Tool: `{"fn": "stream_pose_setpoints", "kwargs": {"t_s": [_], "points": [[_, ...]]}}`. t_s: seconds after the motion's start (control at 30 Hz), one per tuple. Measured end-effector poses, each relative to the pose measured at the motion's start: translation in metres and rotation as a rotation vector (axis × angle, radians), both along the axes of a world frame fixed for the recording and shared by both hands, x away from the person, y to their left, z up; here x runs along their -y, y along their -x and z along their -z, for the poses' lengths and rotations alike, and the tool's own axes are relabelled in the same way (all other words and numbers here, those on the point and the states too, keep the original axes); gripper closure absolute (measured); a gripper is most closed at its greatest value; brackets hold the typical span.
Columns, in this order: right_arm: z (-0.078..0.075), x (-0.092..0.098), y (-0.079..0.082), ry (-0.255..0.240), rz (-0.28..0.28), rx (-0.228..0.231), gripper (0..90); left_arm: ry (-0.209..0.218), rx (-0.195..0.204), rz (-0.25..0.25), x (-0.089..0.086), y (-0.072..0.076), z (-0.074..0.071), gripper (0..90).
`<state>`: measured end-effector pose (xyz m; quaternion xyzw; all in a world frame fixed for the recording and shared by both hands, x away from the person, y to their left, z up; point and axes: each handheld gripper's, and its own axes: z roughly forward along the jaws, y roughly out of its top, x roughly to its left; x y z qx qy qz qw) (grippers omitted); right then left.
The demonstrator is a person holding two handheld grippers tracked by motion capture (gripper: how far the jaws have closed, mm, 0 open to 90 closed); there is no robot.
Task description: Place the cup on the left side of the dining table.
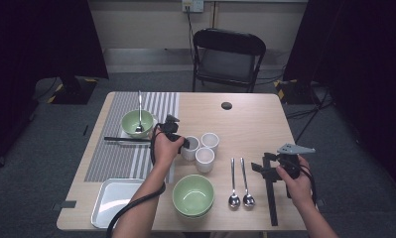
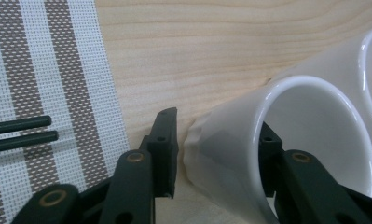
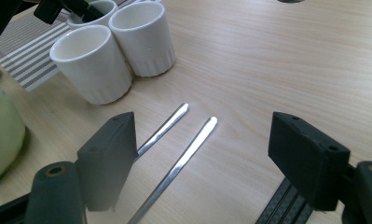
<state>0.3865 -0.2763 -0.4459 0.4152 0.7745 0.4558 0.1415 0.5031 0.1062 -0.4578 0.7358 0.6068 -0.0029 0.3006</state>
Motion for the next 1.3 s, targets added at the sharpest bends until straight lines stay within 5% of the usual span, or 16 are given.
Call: {"fn": "stream_pose_setpoints", "kwargs": {"t_s": [0.63, 1.3], "points": [[0.001, 0.002, -0.001, -0.004, 0.002, -0.002, 22.9, 0.0, -0.063, -0.038, -0.002, -0.001, 0.005, 72.8], [0.002, 0.002, -0.002, -0.004, -0.001, -0.005, 22.8, 0.059, -0.101, -0.073, -0.018, 0.001, 0.012, 82.3]]}}
